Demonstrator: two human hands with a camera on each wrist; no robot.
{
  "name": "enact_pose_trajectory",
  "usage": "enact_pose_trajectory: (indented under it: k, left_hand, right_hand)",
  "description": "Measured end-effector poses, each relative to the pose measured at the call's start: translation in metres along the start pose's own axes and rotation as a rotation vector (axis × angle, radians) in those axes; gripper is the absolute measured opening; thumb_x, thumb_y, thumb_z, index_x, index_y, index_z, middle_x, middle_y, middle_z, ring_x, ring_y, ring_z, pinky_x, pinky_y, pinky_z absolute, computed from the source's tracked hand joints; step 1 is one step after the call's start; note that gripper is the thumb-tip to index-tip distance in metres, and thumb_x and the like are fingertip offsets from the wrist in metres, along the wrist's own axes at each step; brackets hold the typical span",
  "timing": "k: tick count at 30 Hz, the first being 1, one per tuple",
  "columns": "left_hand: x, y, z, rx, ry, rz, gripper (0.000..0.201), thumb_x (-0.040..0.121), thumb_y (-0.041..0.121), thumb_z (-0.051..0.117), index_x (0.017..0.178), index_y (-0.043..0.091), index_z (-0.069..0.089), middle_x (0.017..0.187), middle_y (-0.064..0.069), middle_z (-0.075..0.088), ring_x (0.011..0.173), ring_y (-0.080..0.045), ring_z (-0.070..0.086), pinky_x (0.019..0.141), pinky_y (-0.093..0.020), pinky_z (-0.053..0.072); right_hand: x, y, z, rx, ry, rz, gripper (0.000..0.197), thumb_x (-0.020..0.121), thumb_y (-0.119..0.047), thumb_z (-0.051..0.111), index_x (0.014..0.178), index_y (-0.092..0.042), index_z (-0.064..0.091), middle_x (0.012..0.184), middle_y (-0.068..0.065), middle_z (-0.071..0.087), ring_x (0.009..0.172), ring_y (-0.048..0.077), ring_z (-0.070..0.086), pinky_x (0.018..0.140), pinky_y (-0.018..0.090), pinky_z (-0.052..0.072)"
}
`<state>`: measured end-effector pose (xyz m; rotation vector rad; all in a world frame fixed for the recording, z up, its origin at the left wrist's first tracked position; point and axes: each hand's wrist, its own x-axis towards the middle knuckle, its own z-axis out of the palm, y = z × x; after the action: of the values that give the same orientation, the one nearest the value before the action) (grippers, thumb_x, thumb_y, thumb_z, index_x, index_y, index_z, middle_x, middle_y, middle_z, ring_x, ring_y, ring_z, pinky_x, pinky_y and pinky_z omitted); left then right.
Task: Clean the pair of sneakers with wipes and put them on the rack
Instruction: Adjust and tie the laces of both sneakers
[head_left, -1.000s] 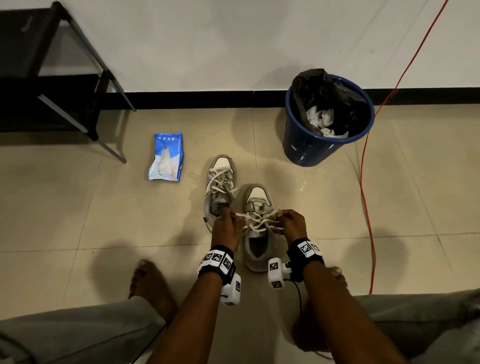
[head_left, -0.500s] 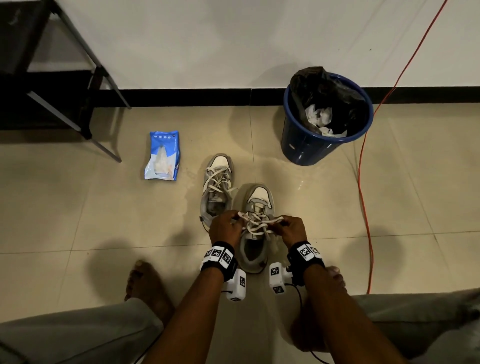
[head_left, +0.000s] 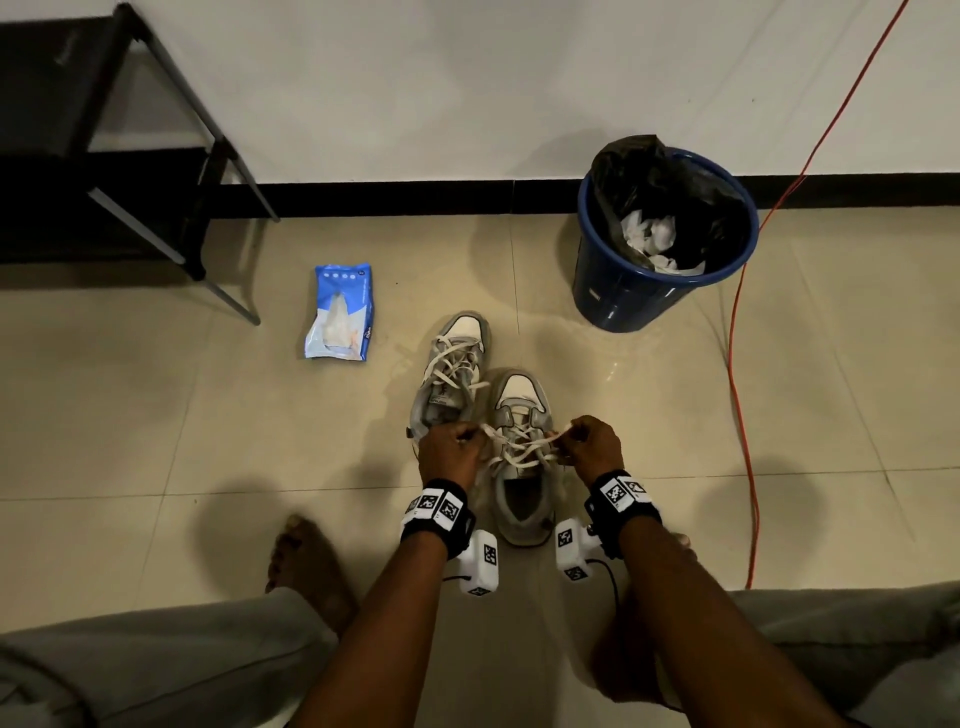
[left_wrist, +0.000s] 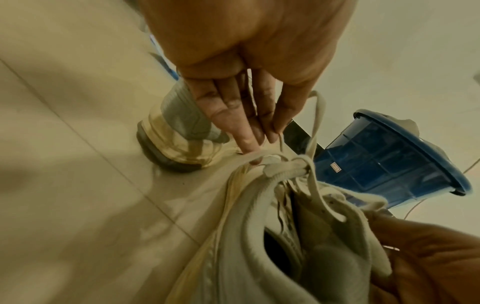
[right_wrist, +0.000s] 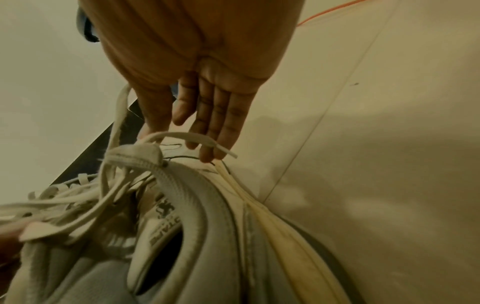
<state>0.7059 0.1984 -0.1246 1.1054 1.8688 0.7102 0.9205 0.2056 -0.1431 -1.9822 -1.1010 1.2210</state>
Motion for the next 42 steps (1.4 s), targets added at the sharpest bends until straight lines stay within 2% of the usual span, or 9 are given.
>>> enact_pose_trajectory:
  k: [2, 4, 7, 9, 16, 21, 26, 33, 42]
  left_hand:
    - [0.003, -0.005, 0.003, -0.038, -0.059, -0.01, 0.028, 0.081, 0.052, 0.071, 0.083, 0.025, 0.079, 0.072, 0.003, 0.075, 0.069, -0.015, 0.07, 0.069, -0.033, 0.059]
    - [0.004, -0.014, 0.009, -0.116, -0.135, -0.033, 0.035, 0.076, 0.059, 0.07, 0.084, 0.025, 0.078, 0.073, 0.005, 0.075, 0.074, -0.017, 0.073, 0.075, -0.043, 0.06]
    - [-0.005, -0.009, 0.009, -0.112, -0.236, 0.0, 0.009, 0.079, 0.026, 0.078, 0.086, 0.02, 0.079, 0.084, 0.001, 0.076, 0.084, -0.02, 0.072, 0.081, -0.043, 0.06]
    - [-0.01, -0.007, 0.007, -0.059, -0.267, 0.084, 0.013, 0.078, 0.011, 0.079, 0.091, 0.014, 0.079, 0.087, -0.004, 0.076, 0.085, -0.019, 0.072, 0.081, -0.038, 0.059]
    - [-0.015, -0.003, -0.002, 0.092, -0.311, 0.298, 0.018, 0.077, 0.01, 0.079, 0.095, 0.013, 0.079, 0.091, 0.0, 0.077, 0.087, -0.012, 0.072, 0.082, -0.031, 0.058]
    - [-0.02, -0.005, -0.002, 0.149, -0.27, 0.33, 0.011, 0.088, 0.01, 0.066, 0.099, 0.013, 0.066, 0.095, -0.005, 0.072, 0.087, -0.021, 0.068, 0.078, -0.03, 0.053]
    - [-0.025, -0.003, -0.005, 0.056, -0.296, 0.216, 0.01, 0.093, 0.027, 0.056, 0.099, 0.032, 0.05, 0.099, -0.004, 0.069, 0.086, -0.026, 0.07, 0.074, -0.053, 0.058]
    - [-0.031, -0.002, 0.002, 0.133, -0.167, 0.187, 0.019, 0.08, 0.016, 0.077, 0.097, 0.011, 0.07, 0.088, -0.004, 0.074, 0.079, -0.015, 0.068, 0.067, -0.02, 0.044]
    - [-0.026, -0.011, -0.011, 0.06, -0.037, 0.105, 0.011, 0.086, 0.026, 0.062, 0.095, 0.02, 0.062, 0.09, -0.004, 0.073, 0.084, -0.023, 0.069, 0.078, -0.038, 0.057]
  right_hand:
    - [-0.005, -0.001, -0.002, 0.035, 0.024, 0.08, 0.023, 0.081, -0.022, 0.074, 0.067, -0.006, 0.067, 0.064, 0.01, 0.07, 0.059, 0.024, 0.07, 0.062, 0.034, 0.059]
    - [-0.012, 0.0, 0.0, 0.117, -0.012, 0.093, 0.021, 0.086, -0.009, 0.066, 0.066, -0.003, 0.069, 0.067, 0.018, 0.068, 0.064, 0.032, 0.067, 0.061, 0.036, 0.057]
    - [-0.021, 0.002, 0.0, 0.049, -0.086, -0.024, 0.014, 0.081, -0.001, 0.07, 0.073, -0.013, 0.072, 0.073, 0.013, 0.071, 0.07, 0.031, 0.068, 0.062, 0.037, 0.057]
    - [-0.022, 0.001, -0.001, -0.026, -0.132, -0.101, 0.021, 0.076, -0.001, 0.075, 0.073, -0.021, 0.073, 0.077, 0.009, 0.073, 0.074, 0.026, 0.069, 0.069, 0.039, 0.059]
    - [-0.021, -0.008, 0.002, -0.197, -0.12, -0.278, 0.005, 0.077, -0.008, 0.076, 0.079, -0.012, 0.075, 0.075, 0.001, 0.07, 0.072, 0.016, 0.065, 0.07, 0.023, 0.047]
    - [-0.02, -0.013, 0.004, -0.326, -0.211, -0.389, 0.012, 0.074, -0.013, 0.078, 0.085, -0.012, 0.074, 0.082, 0.002, 0.071, 0.073, 0.018, 0.065, 0.072, 0.027, 0.049]
    - [-0.017, -0.011, 0.007, -0.353, -0.14, -0.303, 0.009, 0.076, -0.01, 0.075, 0.085, -0.012, 0.073, 0.084, 0.007, 0.072, 0.077, 0.022, 0.066, 0.072, 0.026, 0.047]
    - [-0.022, -0.01, 0.009, -0.315, -0.109, -0.299, 0.013, 0.079, -0.019, 0.075, 0.092, -0.014, 0.075, 0.088, 0.007, 0.073, 0.08, 0.021, 0.065, 0.075, 0.028, 0.048]
    - [-0.017, -0.004, -0.012, -0.272, 0.098, -0.196, 0.008, 0.089, -0.013, 0.06, 0.097, -0.015, 0.058, 0.084, 0.005, 0.072, 0.08, 0.027, 0.069, 0.075, 0.04, 0.056]
